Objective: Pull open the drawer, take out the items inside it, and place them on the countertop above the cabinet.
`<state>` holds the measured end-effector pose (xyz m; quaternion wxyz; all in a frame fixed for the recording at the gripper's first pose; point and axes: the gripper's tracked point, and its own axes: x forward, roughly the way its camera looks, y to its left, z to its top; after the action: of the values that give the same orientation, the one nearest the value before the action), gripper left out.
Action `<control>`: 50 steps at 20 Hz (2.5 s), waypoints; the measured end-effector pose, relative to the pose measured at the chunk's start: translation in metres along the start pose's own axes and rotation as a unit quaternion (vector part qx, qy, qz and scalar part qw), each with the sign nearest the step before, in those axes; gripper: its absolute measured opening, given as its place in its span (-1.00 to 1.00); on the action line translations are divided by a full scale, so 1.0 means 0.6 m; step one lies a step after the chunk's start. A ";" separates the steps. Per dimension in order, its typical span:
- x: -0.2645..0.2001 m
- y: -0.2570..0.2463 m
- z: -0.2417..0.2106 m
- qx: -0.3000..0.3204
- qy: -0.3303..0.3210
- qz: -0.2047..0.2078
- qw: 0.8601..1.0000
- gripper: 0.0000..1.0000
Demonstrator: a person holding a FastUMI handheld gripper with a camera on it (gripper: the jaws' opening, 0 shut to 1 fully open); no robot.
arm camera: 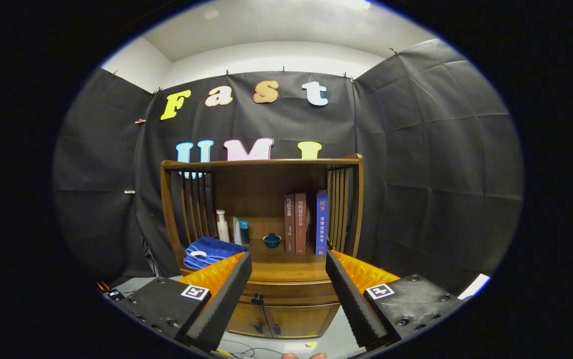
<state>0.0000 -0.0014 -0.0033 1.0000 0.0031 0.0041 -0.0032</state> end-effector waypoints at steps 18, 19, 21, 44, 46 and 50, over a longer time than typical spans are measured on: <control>0.085 0.061 -0.156 0.021 0.019 0.010 1.000 0.97; 0.095 0.069 -0.177 0.019 0.019 0.012 1.000 0.97; 0.116 0.085 -0.222 0.009 0.021 0.016 1.000 0.97; 0.344 0.158 -0.562 0.014 0.116 -0.001 0.993 0.63; 0.355 0.155 -0.561 0.019 0.111 0.000 0.994 0.24; 0.337 0.153 -0.558 -0.007 0.112 0.002 0.994 -0.32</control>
<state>0.2003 0.0909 -0.3389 0.9933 -0.0031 0.1158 -0.0011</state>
